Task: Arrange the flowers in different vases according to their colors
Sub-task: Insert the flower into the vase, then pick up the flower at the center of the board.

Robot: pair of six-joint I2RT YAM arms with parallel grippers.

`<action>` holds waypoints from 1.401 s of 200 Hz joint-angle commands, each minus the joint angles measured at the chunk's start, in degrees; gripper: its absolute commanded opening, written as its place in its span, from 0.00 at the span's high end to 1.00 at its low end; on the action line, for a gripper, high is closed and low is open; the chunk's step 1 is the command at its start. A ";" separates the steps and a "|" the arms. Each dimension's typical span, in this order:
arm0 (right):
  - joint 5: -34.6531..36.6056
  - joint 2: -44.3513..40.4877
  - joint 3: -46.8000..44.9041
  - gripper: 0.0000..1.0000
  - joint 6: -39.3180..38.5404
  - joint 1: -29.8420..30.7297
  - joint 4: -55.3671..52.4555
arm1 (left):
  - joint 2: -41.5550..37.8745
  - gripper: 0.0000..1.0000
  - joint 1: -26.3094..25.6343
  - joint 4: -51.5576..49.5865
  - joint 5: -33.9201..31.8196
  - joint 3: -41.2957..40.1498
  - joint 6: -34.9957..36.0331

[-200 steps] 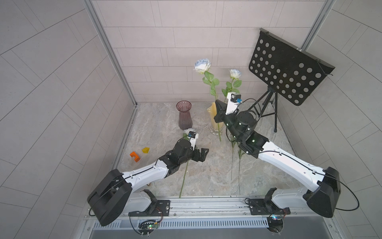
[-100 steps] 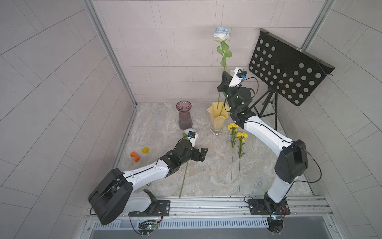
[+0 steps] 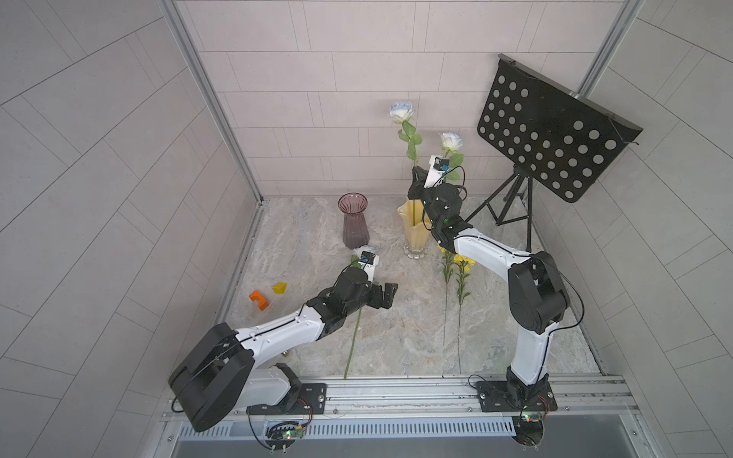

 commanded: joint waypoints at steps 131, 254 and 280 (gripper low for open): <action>6.19 -28.25 -5.76 0.33 7.81 13.87 -52.35 | -21.13 0.00 6.54 -24.16 -48.58 -5.55 -27.71; 7.79 -1.17 -5.04 0.29 23.37 35.14 -63.76 | -30.22 0.00 6.57 -23.57 -50.83 -9.60 -26.75; 8.32 4.70 -1.52 0.29 25.79 36.26 -64.40 | -30.21 0.00 6.59 -23.03 -50.72 -9.77 -26.86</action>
